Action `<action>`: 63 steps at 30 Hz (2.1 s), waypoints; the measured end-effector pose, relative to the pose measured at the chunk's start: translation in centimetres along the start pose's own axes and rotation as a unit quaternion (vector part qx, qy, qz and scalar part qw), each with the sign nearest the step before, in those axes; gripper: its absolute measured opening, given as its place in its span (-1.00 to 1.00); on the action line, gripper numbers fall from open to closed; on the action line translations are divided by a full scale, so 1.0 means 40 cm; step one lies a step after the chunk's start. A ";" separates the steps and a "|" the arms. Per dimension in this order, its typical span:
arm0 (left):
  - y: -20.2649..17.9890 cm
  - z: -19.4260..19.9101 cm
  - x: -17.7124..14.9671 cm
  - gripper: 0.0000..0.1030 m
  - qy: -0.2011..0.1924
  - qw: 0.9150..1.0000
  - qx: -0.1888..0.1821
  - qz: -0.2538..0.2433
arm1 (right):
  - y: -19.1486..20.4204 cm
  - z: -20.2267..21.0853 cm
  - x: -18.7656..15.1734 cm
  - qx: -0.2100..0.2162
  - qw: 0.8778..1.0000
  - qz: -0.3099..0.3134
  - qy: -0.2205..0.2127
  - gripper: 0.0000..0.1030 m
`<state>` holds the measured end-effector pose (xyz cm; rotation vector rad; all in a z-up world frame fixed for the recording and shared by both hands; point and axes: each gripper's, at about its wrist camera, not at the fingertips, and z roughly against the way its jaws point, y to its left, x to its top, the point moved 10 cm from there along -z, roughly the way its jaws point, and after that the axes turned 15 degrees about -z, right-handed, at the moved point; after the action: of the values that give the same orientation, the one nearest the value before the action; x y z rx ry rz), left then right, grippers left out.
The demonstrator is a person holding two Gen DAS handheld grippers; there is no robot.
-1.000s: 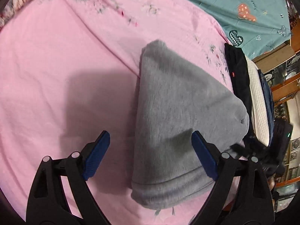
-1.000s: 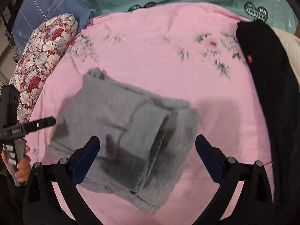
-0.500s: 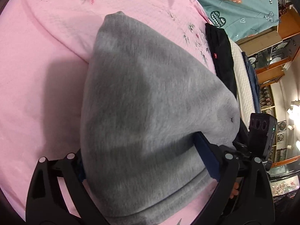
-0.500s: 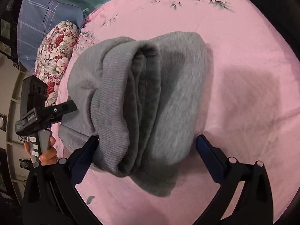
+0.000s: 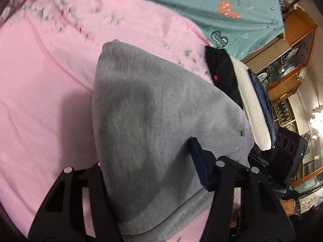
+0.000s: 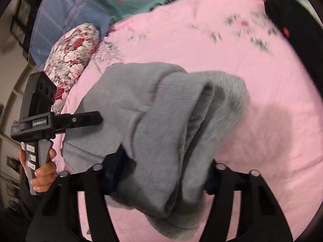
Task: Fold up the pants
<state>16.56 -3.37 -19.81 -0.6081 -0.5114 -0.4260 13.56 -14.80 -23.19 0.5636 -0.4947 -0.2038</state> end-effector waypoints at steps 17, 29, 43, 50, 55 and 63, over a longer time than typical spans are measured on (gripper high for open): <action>0.238 -0.124 0.591 0.02 -0.028 0.997 0.072 -0.011 | 0.118 -0.018 0.478 0.025 0.997 0.051 -0.054 0.07; 0.503 -0.350 0.695 0.50 -0.023 0.997 0.069 -0.002 | 0.063 -0.420 0.802 0.008 0.997 0.080 -0.008 0.17; 0.248 0.110 0.468 0.96 -0.096 0.958 0.261 -0.069 | 0.050 -0.079 0.727 -0.167 0.976 0.056 -0.128 0.90; 0.059 0.170 0.320 0.96 -0.110 0.945 0.289 -0.107 | 0.157 0.035 0.392 -0.180 0.972 0.105 -0.112 0.97; 0.035 0.152 0.326 0.96 -0.126 0.936 0.301 -0.130 | 0.184 0.082 0.315 -0.165 0.969 0.055 -0.178 0.97; 0.098 0.087 0.279 0.96 -0.117 0.938 0.305 -0.117 | 0.105 0.171 0.348 -0.220 0.938 0.035 -0.267 0.97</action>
<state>26.31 -0.77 -12.70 0.0077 -0.9051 -0.3921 22.38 -18.88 -10.39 0.0408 -0.9652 -0.3926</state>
